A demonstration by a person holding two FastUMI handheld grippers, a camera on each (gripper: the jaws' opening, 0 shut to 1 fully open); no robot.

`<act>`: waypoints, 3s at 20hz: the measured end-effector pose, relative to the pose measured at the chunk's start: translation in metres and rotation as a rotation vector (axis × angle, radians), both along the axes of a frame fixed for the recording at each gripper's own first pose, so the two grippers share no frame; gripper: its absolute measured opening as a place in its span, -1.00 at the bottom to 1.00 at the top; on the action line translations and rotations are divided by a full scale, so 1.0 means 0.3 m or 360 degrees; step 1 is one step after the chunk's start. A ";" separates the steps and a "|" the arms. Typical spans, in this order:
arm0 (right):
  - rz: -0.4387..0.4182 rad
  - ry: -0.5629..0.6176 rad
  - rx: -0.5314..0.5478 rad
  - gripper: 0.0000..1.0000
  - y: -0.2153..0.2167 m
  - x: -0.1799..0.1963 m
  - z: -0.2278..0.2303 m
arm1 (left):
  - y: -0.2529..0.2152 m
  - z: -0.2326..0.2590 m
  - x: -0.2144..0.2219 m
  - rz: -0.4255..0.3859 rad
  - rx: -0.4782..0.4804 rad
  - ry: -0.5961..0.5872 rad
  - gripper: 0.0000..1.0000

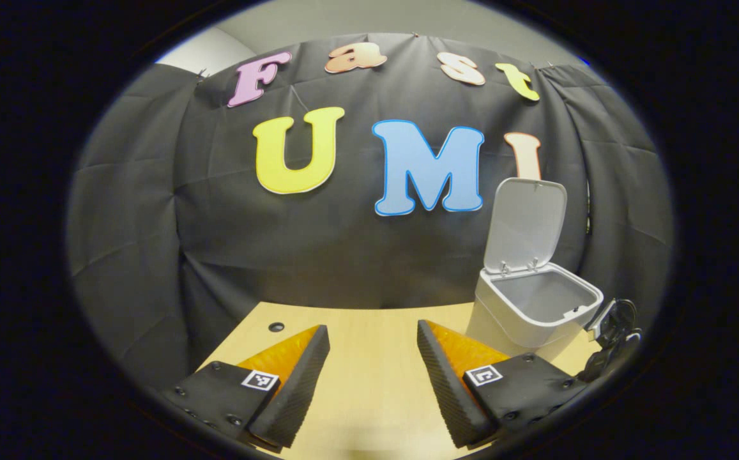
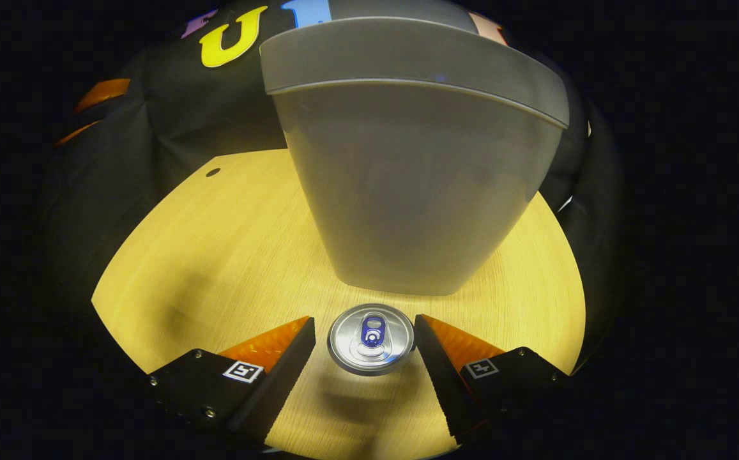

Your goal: Press the lid of the desktop garbage bin to open it, pick up the crumpled paper on the desktop and throw it into the bin, then pick up the pop can on the desktop and drop it into the bin, and finally close the garbage bin lid.

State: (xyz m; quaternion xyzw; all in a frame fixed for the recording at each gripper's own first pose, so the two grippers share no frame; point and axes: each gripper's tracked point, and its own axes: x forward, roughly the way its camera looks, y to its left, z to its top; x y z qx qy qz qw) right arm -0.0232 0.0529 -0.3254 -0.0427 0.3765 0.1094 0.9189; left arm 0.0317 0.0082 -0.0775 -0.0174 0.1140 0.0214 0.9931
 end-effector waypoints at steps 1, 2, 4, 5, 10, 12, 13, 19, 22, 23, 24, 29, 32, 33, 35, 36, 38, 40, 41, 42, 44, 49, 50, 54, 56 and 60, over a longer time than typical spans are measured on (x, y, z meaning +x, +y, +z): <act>-0.0011 0.0012 0.0008 0.97 -0.001 0.003 -0.006 | 0.005 -0.003 0.000 0.0006 -0.0001 0.0002 0.76; -0.0023 0.0023 0.0016 0.97 -0.005 0.005 -0.017 | 0.011 -0.005 -0.001 0.0011 -0.0002 0.0005 0.76; -0.0036 0.0036 0.0027 1.00 -0.008 0.002 -0.032 | 0.014 -0.008 0.002 0.0012 -0.0009 0.0009 0.76; -0.0030 0.0036 0.0036 0.77 -0.006 0.004 -0.023 | 0.011 -0.010 0.002 0.0009 -0.0012 0.0010 0.82; -0.0031 0.0020 0.0052 0.69 -0.006 0.001 -0.006 | -0.018 -0.014 0.022 -0.0028 -0.0021 0.0012 0.76; -0.0029 0.0002 0.0067 0.70 -0.005 -0.004 0.016 | -0.028 -0.017 0.025 -0.0047 -0.0027 0.0013 0.82; -0.0028 -0.0011 0.0077 0.69 -0.005 -0.005 0.031 | -0.035 -0.017 0.029 -0.0053 -0.0030 0.0015 0.76; 0.0024 -0.0086 0.0186 0.69 0.040 -0.029 0.162 | -0.066 -0.032 0.041 -0.0088 -0.0056 0.0021 0.82; 0.0090 -0.0160 0.0247 0.69 0.083 -0.038 0.274 | -0.080 -0.039 0.045 -0.0096 -0.0074 0.0028 0.82; 0.0121 -0.0183 0.0265 0.69 0.100 -0.040 0.314 | -0.081 -0.041 0.047 -0.0098 -0.0080 0.0029 0.89; 0.0150 -0.0213 0.0282 0.69 0.124 -0.045 0.357 | -0.083 -0.042 0.046 -0.0100 -0.0085 0.0030 0.83; 0.0263 -0.0416 0.0411 0.68 0.199 -0.033 0.630 | -0.096 -0.044 0.051 -0.0105 -0.0101 0.0031 0.87; 0.0317 -0.0561 0.0471 0.68 0.230 -0.012 0.785 | -0.100 -0.042 0.049 -0.0103 -0.0102 0.0027 0.82; 0.0324 -0.0605 0.0484 0.68 0.235 -0.002 0.830 | -0.101 -0.040 0.050 -0.0101 -0.0100 0.0025 0.82; 0.0325 -0.0690 0.0511 0.68 0.237 0.020 0.912 | -0.104 -0.038 0.048 -0.0103 -0.0097 0.0023 0.85; 0.0318 -0.0724 0.0527 0.68 0.235 0.035 0.942 | -0.107 -0.036 0.047 -0.0104 -0.0096 0.0022 0.82; 0.0281 -0.0795 0.0544 0.68 0.212 0.076 1.000 | -0.113 -0.034 0.045 -0.0106 -0.0093 0.0019 0.82; 0.0213 -0.0857 0.0518 0.68 0.162 0.131 1.041 | -0.114 -0.031 0.045 -0.0107 -0.0091 0.0018 0.82; 0.0172 -0.0877 0.0509 0.68 0.132 0.160 1.056 | -0.114 -0.030 0.044 -0.0106 -0.0090 0.0017 0.82; 0.0130 -0.0885 0.0508 0.68 0.101 0.181 1.065 | -0.117 -0.031 0.047 -0.0105 -0.0089 0.0017 0.82; 0.0035 -0.0888 0.0490 0.68 0.035 0.235 1.064 | -0.115 -0.032 0.047 -0.0101 -0.0086 0.0018 0.85; -0.0121 -0.0812 0.0317 0.69 -0.122 0.331 0.955 | -0.105 -0.033 0.057 -0.0080 -0.0070 0.0019 0.87; -0.0136 -0.0784 0.0298 0.69 -0.135 0.342 0.931 | -0.102 -0.034 0.057 -0.0076 -0.0069 0.0019 0.87; -0.0178 -0.0675 0.0262 0.68 -0.163 0.370 0.832 | -0.100 -0.041 0.064 -0.0069 -0.0067 0.0025 0.87; -0.0189 -0.0628 0.0243 0.68 -0.167 0.376 0.785 | -0.101 -0.041 0.066 -0.0067 -0.0067 0.0023 0.87; -0.0226 -0.0566 0.0239 0.69 -0.179 0.384 0.735 | -0.103 -0.046 0.072 -0.0070 -0.0067 0.0030 0.87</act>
